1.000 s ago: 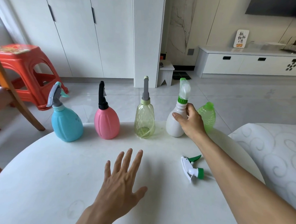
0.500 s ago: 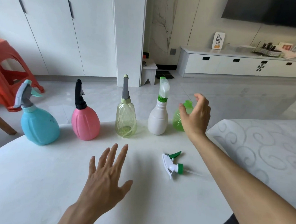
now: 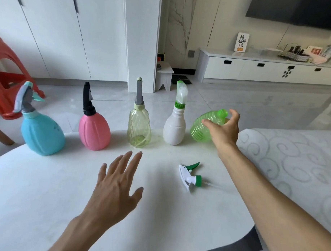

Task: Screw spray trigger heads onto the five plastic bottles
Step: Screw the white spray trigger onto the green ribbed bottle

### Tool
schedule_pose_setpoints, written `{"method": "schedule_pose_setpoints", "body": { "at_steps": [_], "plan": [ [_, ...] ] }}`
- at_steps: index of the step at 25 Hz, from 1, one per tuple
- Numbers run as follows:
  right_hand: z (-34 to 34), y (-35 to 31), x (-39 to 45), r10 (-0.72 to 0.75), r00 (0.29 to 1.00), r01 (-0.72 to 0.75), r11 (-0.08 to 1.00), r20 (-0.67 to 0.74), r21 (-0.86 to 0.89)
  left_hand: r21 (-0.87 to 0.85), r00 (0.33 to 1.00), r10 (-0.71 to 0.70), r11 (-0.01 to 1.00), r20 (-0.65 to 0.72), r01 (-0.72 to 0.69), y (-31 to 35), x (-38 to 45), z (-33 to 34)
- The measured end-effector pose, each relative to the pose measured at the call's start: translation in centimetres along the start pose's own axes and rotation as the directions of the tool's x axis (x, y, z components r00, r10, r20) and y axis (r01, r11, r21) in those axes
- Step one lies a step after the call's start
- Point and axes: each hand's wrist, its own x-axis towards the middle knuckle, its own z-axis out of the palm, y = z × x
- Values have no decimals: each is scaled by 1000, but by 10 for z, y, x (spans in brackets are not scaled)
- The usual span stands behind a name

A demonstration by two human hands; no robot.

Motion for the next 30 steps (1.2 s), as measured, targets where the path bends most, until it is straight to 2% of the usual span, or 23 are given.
{"method": "schedule_pose_setpoints", "body": {
  "at_steps": [3,5,7,9,13,14,15,16,17,18,19,20,22,24,25,26,27,28,29,30],
  "plan": [
    [-23,-22,-52,-38,997,24,980,67,197,-124,993,41,991,-109,-55,17,4,-11],
    [-31,-35,-92,-89,961,-1,946,262,324,-253,983,38,964,-180,-84,29,1,-24],
    [-29,-38,-136,-123,838,-96,926,531,366,-300,981,62,947,-185,-116,34,-8,-34],
    [-22,-37,-173,-134,682,-155,934,719,321,-323,986,41,942,-162,-93,32,-19,-39],
    [-27,-37,-174,-132,479,-170,956,868,239,-315,981,-76,949,-180,16,19,-34,-41],
    [-31,-36,-165,-110,460,-142,970,881,195,-260,979,-72,965,-192,20,16,-36,-42],
    [-34,-32,-154,-75,503,-24,995,861,101,-186,979,-58,982,-194,21,12,-37,-42],
    [-36,-25,-141,-46,590,198,976,806,-89,-109,981,-42,994,-189,21,8,-38,-43],
    [-36,-16,-131,-34,656,430,838,754,-336,-45,983,-27,999,-180,19,5,-38,-43],
    [-35,-8,-124,-20,689,567,636,724,-522,3,985,-12,1000,-173,12,1,-38,-43],
    [-34,0,-119,34,706,603,496,708,-625,39,986,3,999,-168,4,-1,-38,-43],
    [-32,8,-117,101,708,601,433,699,-672,60,986,12,998,-166,-2,-1,-37,-43],
    [-24,18,-118,158,718,578,407,678,-707,61,983,14,998,-182,-3,-4,-34,-42],
    [-24,24,-119,89,754,553,448,651,-702,35,982,17,999,-189,-11,-1,-32,-41],
    [-24,22,-120,25,769,539,510,639,-670,24,982,14,1000,-189,-10,-1,-32,-41],
    [-24,18,-121,-35,784,501,625,619,-599,17,982,8,1000,-190,-5,-3,-32,-41],
    [-26,11,-121,-67,805,396,799,589,-452,14,983,2,1000,-184,0,-4,-31,-41],
    [-30,2,-121,-82,822,234,951,563,-203,15,984,-4,1000,-176,7,-5,-31,-42],
    [-34,-9,-120,-105,837,62,993,537,99,19,985,-13,1000,-170,17,-7,-30,-42],
    [-40,-19,-118,-130,848,-73,932,514,355,22,986,-22,999,-166,26,-9,-30,-43]
  ]
}}
